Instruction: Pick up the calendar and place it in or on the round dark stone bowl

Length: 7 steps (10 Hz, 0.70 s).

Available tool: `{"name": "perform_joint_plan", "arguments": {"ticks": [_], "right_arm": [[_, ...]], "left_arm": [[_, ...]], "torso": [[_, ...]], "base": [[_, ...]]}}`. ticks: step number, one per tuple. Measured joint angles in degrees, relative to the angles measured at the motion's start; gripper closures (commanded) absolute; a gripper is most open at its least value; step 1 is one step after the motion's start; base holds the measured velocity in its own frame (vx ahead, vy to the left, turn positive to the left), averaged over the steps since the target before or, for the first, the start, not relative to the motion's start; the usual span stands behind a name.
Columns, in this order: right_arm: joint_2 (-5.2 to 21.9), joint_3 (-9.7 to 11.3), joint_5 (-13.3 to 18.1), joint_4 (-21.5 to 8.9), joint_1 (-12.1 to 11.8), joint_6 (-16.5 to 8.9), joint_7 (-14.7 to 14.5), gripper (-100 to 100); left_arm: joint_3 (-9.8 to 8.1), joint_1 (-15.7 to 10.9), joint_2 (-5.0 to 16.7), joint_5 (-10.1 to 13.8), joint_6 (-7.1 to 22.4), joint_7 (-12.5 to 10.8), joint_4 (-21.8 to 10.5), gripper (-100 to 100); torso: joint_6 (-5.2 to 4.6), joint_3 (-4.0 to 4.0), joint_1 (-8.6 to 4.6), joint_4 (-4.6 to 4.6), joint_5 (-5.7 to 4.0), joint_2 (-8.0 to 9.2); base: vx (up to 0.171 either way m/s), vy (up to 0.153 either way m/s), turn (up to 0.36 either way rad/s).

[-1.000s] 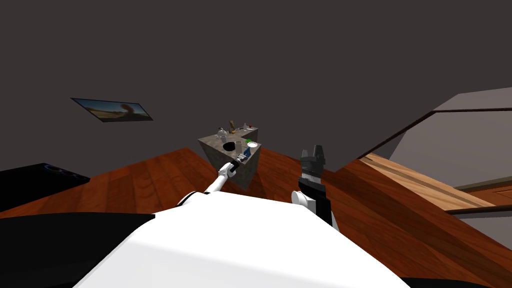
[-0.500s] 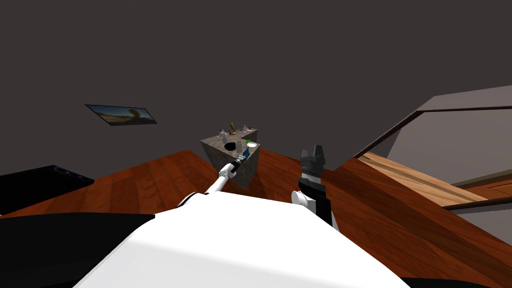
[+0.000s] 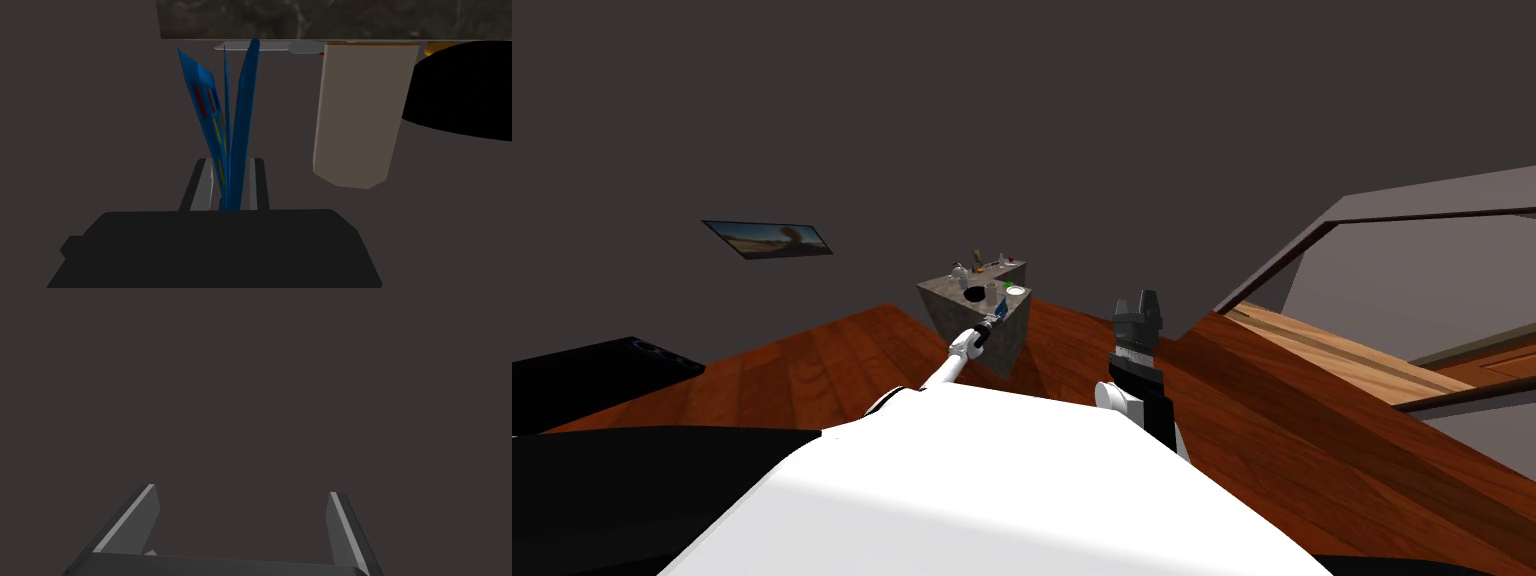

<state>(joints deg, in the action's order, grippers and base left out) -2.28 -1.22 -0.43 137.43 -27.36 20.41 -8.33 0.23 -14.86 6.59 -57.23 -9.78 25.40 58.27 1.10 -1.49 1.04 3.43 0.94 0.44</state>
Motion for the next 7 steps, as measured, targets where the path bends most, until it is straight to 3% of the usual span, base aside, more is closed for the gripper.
{"name": "perform_joint_plan", "arguments": {"ticks": [1,2,5,6,7], "right_arm": [[0.0,0.0,0.0,0.0,0.0,0.0,0.0,0],[0.0,0.0,0.0,0.0,0.0,0.0,0.0,0],[0.0,0.0,0.0,0.0,0.0,0.0,0.0,0],[0.0,0.0,0.0,0.0,0.0,0.0,0.0,0],[0.0,0.0,0.0,0.0,0.0,0.0,0.0,0]], "left_arm": [[-1.46,-0.8,-0.7,-0.2,0.3,0.5,-1.7,100],[-1.41,-0.4,-0.6,-0.5,1.2,0.2,-1.6,100],[0.78,-0.2,1.0,-0.9,5.7,-3.0,-0.9,100],[0.35,-0.8,0.8,-1.1,6.7,-3.5,-1.7,100],[1.56,-0.9,1.9,-0.8,8.3,-4.8,-1.4,100]], "torso": [[0.09,-0.09,0.17,0.11,0.04,-0.07],[0.17,-0.14,0.29,0.18,0.06,-0.10],[0.11,-0.37,0.54,0.37,0.19,-0.37],[0.13,-0.43,0.69,0.43,0.23,-0.45],[0.18,-0.47,0.79,0.46,0.22,-0.49]], "base": [[-0.077,0.061,-0.002],[-0.051,0.041,0.011],[-0.053,0.092,-0.017],[-0.058,0.142,-0.039],[-0.057,0.218,-0.051]]}}
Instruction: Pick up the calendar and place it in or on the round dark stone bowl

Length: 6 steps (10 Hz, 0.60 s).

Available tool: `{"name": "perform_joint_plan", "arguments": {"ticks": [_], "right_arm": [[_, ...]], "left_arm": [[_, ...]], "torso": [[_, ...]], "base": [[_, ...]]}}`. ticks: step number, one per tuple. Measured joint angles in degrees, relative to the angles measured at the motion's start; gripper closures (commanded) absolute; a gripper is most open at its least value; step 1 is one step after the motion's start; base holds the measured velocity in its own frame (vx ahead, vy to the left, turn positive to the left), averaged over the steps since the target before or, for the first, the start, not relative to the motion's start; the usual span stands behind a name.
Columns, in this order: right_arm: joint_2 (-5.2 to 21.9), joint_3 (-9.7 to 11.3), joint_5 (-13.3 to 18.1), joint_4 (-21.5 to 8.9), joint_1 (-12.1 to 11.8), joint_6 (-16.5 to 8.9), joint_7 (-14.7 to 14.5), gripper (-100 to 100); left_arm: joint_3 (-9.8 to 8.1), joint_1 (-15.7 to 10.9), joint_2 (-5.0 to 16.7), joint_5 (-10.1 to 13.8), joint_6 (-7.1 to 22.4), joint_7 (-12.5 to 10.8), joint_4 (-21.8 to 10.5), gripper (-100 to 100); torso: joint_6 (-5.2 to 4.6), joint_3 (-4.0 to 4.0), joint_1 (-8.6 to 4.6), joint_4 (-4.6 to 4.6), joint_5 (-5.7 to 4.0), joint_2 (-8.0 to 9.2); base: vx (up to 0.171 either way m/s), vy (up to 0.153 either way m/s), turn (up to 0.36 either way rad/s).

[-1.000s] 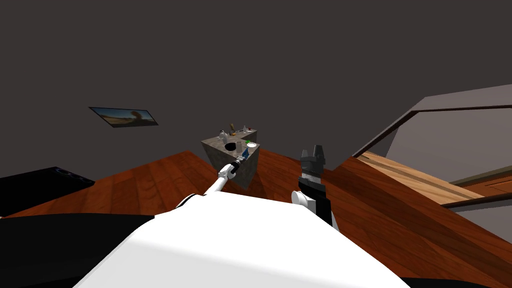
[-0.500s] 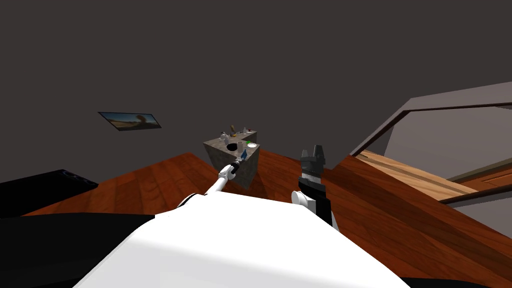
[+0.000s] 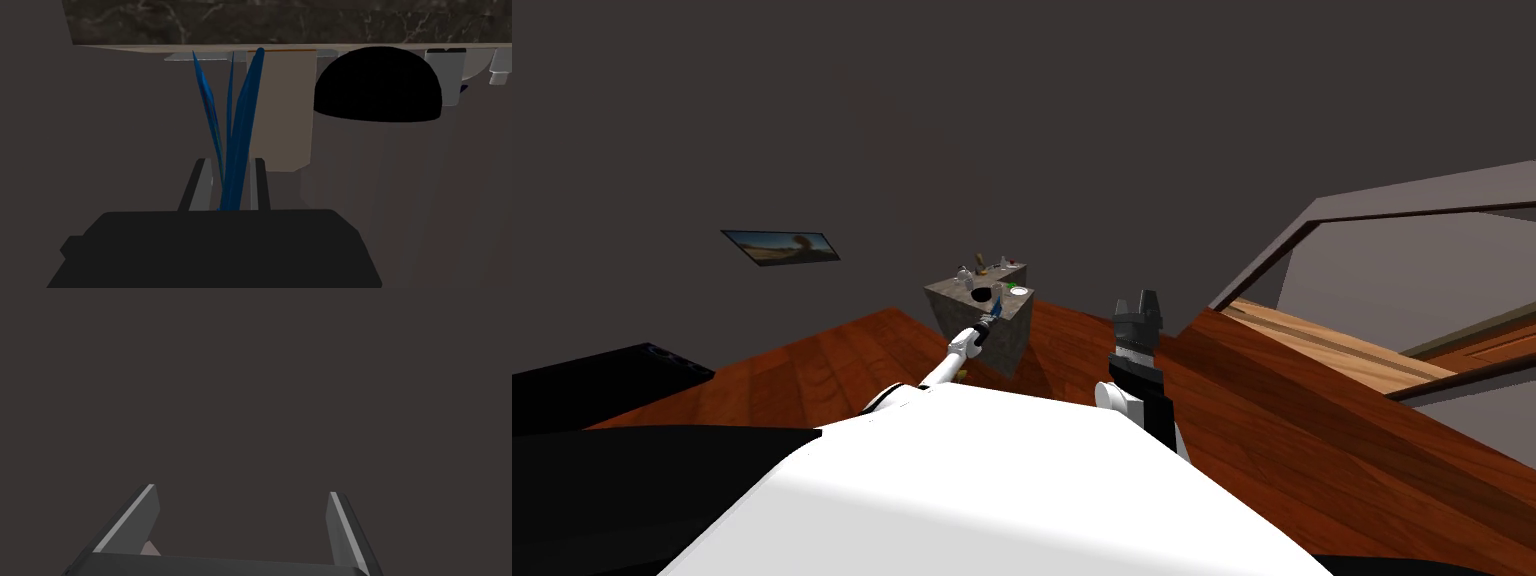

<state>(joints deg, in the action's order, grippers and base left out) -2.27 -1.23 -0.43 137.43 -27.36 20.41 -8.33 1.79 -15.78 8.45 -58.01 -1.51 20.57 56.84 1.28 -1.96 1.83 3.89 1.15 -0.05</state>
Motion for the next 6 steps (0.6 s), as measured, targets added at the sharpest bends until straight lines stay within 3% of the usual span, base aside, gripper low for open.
{"name": "perform_joint_plan", "arguments": {"ticks": [1,2,3,6], "right_arm": [[0.0,0.0,0.0,0.0,0.0,0.0,0.0,0],[0.0,0.0,0.0,0.0,0.0,0.0,0.0,0],[0.0,0.0,0.0,0.0,0.0,0.0,0.0,0],[0.0,0.0,0.0,0.0,0.0,0.0,0.0,0]], "left_arm": [[-1.66,-1.7,-0.3,-0.7,0.5,-0.5,-2.1,100],[-1.36,-2.1,0.4,-0.6,1.3,-1.1,-2.4,100],[-0.17,-2.2,1.5,-0.2,2.6,-2.2,-1.9,100],[2.26,-6.2,5.0,1.0,4.9,-5.7,-3.1,100]], "torso": [[0.05,-0.04,0.28,0.00,0.02,-0.08],[0.06,-0.07,0.24,0.02,0.03,-0.12],[0.03,-0.09,0.08,0.01,0.01,-0.17],[-0.02,-0.16,0.26,-0.03,0.03,-0.38]], "base": [[-0.040,0.194,-0.027],[-0.025,0.145,-0.017],[-0.032,0.207,-0.075],[0.023,0.213,-0.073]]}}
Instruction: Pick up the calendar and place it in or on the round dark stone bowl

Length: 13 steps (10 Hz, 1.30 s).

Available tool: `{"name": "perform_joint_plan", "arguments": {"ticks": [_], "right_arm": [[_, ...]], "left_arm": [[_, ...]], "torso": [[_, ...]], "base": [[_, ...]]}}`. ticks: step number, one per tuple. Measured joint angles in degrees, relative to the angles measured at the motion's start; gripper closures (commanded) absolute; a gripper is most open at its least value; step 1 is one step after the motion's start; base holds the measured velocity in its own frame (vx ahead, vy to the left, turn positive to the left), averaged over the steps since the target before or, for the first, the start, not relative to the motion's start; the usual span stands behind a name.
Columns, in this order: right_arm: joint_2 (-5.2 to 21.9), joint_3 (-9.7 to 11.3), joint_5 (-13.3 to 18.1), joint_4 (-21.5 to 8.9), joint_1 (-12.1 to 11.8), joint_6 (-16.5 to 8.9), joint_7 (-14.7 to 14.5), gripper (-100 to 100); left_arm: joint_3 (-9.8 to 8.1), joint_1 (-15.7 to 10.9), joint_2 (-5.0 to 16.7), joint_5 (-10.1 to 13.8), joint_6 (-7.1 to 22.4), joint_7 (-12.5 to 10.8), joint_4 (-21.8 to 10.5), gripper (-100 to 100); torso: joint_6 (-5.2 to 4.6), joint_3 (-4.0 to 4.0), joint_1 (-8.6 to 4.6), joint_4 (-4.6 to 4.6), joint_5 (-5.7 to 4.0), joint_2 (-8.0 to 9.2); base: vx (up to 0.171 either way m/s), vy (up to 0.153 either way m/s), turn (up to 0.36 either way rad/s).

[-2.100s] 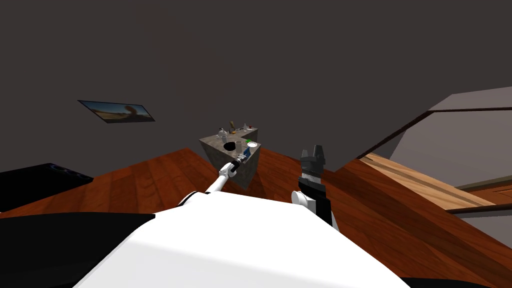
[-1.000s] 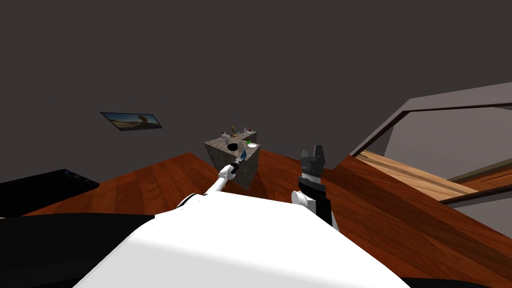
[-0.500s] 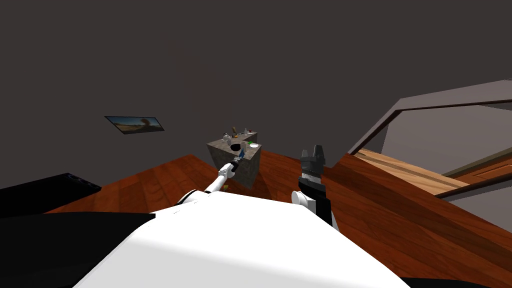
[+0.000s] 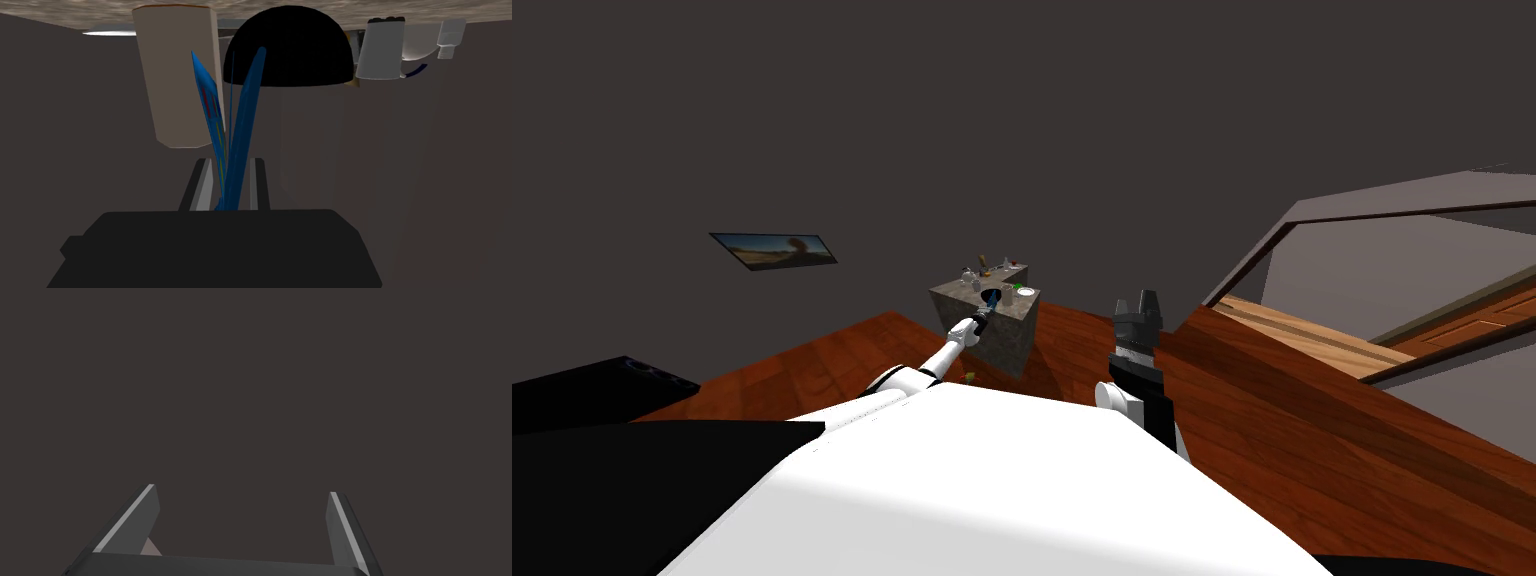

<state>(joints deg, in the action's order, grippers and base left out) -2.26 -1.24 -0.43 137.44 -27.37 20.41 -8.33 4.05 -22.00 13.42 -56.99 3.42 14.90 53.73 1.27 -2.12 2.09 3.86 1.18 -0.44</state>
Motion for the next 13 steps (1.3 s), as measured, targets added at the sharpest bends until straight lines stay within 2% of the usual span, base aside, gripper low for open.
{"name": "perform_joint_plan", "arguments": {"ticks": [1,3,4,6,7,9,10,11,13], "right_arm": [[0.0,0.0,0.0,0.0,0.0,0.0,0.0,0],[0.0,0.0,0.0,0.0,0.0,0.0,0.0,0],[0.0,0.0,0.0,0.0,0.0,0.0,0.0,0],[0.0,0.0,0.0,0.0,0.0,0.0,0.0,0],[0.0,0.0,0.0,0.0,0.0,0.0,0.0,0],[0.0,0.0,0.0,0.0,0.0,0.0,0.0,0],[0.0,0.0,0.0,0.0,0.0,0.0,0.0,0],[0.0,0.0,0.0,0.0,0.0,0.0,0.0,0],[0.0,0.0,0.0,0.0,0.0,0.0,0.0,0]], "left_arm": [[1.23,-1.2,1.2,0.8,0.7,-0.9,0.0,100],[0.70,-3.9,2.3,0.3,-0.5,-1.9,-1.4,100],[4.48,-4.2,4.9,3.0,0.6,-3.2,0.3,100],[2.00,-5.4,4.0,1.2,-0.7,-2.9,-1.1,100],[0.67,-7.1,3.9,0.4,-2.4,-2.7,-2.8,100],[3.07,-8.6,6.2,2.3,-2.9,-3.8,-2.2,100],[3.12,-10.2,7.3,2.9,-4.5,-4.0,-2.9,100],[4.96,-11.2,9.0,4.2,-5.2,-4.8,-2.3,100],[4.79,-13.6,9.9,5.2,-8.1,-4.7,-4.0,100]], "torso": [[-0.02,0.01,-0.12,0.00,-0.02,0.02],[-0.06,0.00,-0.29,-0.01,-0.05,-0.02],[-0.09,0.02,-0.33,-0.03,-0.06,-0.01],[-0.13,0.03,-0.74,0.00,-0.09,0.05],[-0.24,0.06,-0.67,-0.11,-0.11,0.00],[-0.19,0.03,-0.54,-0.10,-0.09,-0.05],[-0.24,-0.01,-0.38,-0.13,-0.08,-0.19],[-0.28,-0.03,-0.46,-0.10,-0.07,-0.18],[-0.33,0.04,-0.85,-0.10,-0.15,-0.04]], "base": [[0.033,0.175,-0.061],[0.036,0.151,-0.070],[0.036,0.106,-0.028],[0.028,0.061,-0.030],[0.058,0.110,-0.076],[0.098,0.143,-0.059],[0.116,0.147,-0.098],[0.087,0.091,-0.077],[0.061,0.039,-0.042]]}}
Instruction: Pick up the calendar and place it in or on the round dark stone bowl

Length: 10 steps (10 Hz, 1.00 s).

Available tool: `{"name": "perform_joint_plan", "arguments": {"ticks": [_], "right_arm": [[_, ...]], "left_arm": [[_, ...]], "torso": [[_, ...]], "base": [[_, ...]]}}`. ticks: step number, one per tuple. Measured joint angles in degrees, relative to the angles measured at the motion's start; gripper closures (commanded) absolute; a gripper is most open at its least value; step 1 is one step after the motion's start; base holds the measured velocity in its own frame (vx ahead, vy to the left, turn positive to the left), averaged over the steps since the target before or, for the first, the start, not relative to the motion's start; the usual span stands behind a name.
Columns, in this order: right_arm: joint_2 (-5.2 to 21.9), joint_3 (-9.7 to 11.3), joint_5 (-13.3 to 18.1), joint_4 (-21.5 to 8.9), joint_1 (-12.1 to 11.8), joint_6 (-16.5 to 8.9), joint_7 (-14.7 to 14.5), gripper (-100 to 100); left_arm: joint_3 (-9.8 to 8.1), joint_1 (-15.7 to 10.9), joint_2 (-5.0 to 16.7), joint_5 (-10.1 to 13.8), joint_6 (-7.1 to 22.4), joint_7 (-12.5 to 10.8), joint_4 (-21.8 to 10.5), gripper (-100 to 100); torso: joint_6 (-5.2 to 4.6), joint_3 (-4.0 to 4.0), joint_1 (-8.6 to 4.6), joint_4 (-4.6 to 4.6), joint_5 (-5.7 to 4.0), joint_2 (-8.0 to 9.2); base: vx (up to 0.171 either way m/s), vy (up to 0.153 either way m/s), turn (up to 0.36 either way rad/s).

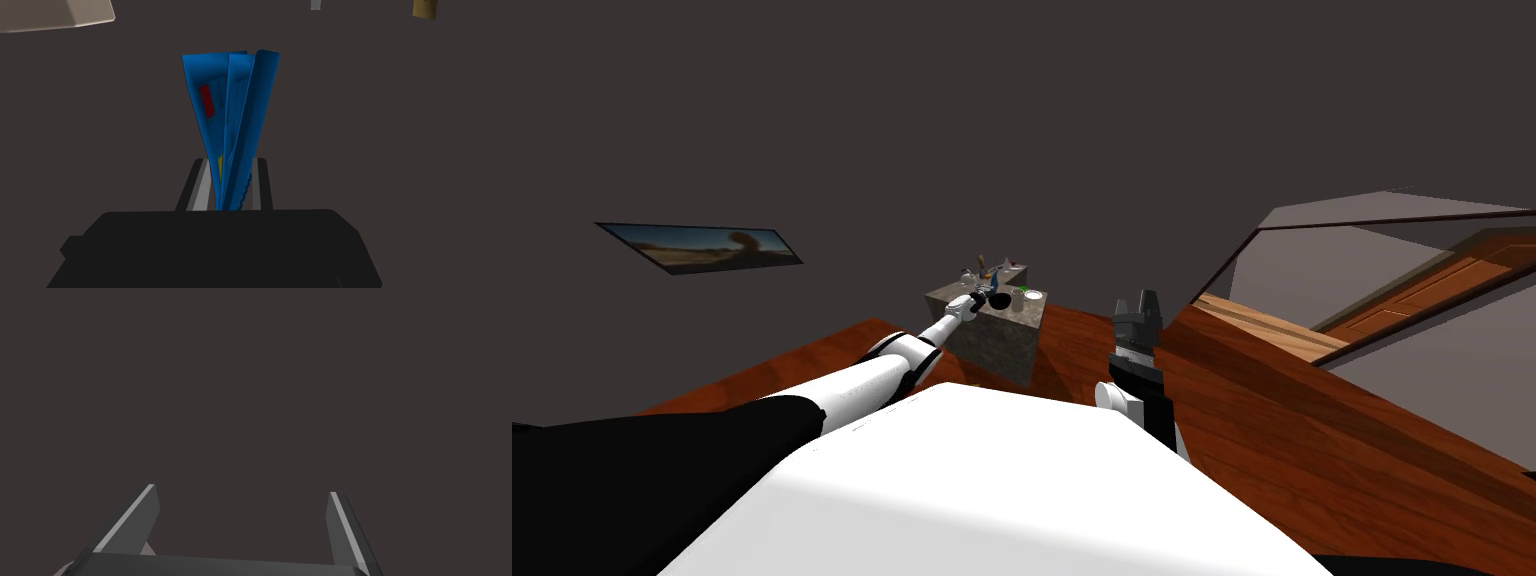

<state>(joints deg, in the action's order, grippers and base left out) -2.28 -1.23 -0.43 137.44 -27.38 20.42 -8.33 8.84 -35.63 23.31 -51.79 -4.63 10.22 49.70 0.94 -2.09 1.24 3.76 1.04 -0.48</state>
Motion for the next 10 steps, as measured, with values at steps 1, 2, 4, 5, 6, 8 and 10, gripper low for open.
{"name": "perform_joint_plan", "arguments": {"ticks": [1,2,4,5,6,8,10], "right_arm": [[0.0,0.0,0.0,0.0,0.0,0.0,0.0,0],[0.0,0.0,0.0,0.0,0.0,0.0,0.0,0],[0.0,0.0,0.0,0.0,0.0,0.0,0.0,0],[0.0,0.0,0.0,0.0,0.0,0.0,0.0,0],[0.0,0.0,0.0,0.0,0.0,0.0,0.0,0],[0.0,0.0,0.0,0.0,0.0,0.0,0.0,0],[0.0,0.0,0.0,0.0,0.0,0.0,0.0,0]], "left_arm": [[0.98,-0.3,1.1,0.9,-1.0,-0.4,0.2,100],[1.84,-0.7,1.9,1.7,-1.7,-0.9,0.3,100],[2.64,-1.4,2.7,2.8,-3.3,-1.3,-0.1,100],[2.69,-1.8,2.7,3.2,-4.1,-1.2,-0.5,100],[2.71,-1.8,2.7,3.2,-4.3,-1.2,-0.6,-100],[2.71,-1.8,2.7,3.2,-4.3,-1.2,-0.6,-100],[2.71,-1.8,2.7,3.2,-4.3,-1.2,-0.6,-100]], "torso": [[-0.02,0.05,-0.13,-0.03,-0.04,0.08],[-0.07,0.09,-0.24,-0.05,-0.06,0.13],[-0.12,0.15,-0.37,-0.08,-0.09,0.23],[-0.12,0.18,-0.39,-0.10,-0.10,0.27],[-0.09,0.22,-0.36,-0.11,-0.10,0.34],[-0.08,0.27,-0.33,-0.13,-0.09,0.42],[-0.08,0.28,-0.33,-0.14,-0.09,0.44]], "base": [[0.051,0.011,-0.040],[0.044,0.000,-0.042],[0.031,-0.008,-0.031],[0.012,-0.004,-0.007],[0.000,0.000,0.000],[0.000,0.000,0.000],[0.000,0.000,0.000]]}}
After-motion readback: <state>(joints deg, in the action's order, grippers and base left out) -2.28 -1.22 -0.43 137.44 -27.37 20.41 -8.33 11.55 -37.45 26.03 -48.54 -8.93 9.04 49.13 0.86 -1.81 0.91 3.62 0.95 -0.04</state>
